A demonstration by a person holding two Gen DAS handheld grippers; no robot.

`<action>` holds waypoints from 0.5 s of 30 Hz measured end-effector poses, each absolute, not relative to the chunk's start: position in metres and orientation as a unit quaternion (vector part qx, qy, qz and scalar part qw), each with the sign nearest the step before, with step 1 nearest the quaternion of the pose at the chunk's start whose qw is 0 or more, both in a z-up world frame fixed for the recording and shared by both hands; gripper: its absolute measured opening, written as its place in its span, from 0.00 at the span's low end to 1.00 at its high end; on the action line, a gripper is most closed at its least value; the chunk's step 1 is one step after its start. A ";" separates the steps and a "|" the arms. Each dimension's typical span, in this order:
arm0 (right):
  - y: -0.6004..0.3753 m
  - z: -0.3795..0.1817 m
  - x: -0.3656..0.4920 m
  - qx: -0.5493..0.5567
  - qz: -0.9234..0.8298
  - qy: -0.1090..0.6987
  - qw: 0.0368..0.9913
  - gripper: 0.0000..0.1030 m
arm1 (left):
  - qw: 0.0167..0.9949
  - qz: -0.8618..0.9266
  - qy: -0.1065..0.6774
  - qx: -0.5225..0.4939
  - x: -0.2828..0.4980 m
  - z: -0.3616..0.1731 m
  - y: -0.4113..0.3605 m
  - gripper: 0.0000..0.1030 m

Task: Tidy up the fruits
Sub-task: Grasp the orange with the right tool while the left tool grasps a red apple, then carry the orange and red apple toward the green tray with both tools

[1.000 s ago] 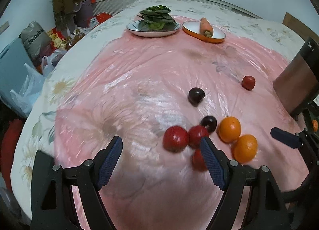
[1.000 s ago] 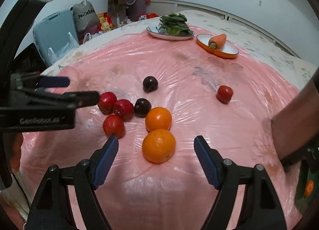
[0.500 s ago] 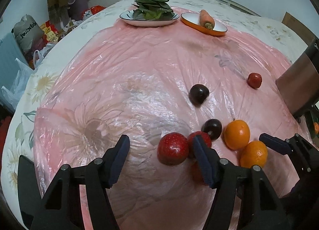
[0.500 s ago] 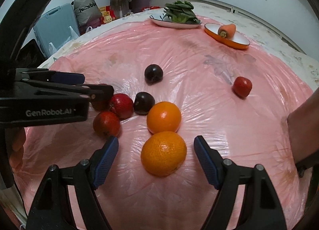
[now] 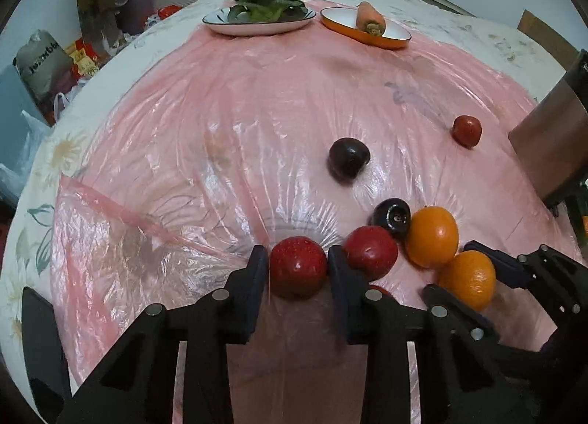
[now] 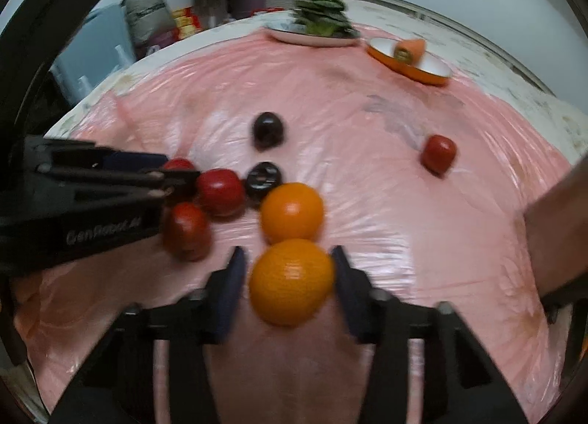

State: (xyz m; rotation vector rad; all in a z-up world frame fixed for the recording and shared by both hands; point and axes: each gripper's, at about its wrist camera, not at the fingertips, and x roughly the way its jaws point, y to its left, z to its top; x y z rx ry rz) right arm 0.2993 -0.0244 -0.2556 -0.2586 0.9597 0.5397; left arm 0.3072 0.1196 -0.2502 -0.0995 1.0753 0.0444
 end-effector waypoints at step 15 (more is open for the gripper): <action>-0.052 -0.217 0.260 -0.113 0.265 0.437 0.852 0.39 | 0.872 0.026 0.481 -0.090 0.271 -0.198 0.129 0.22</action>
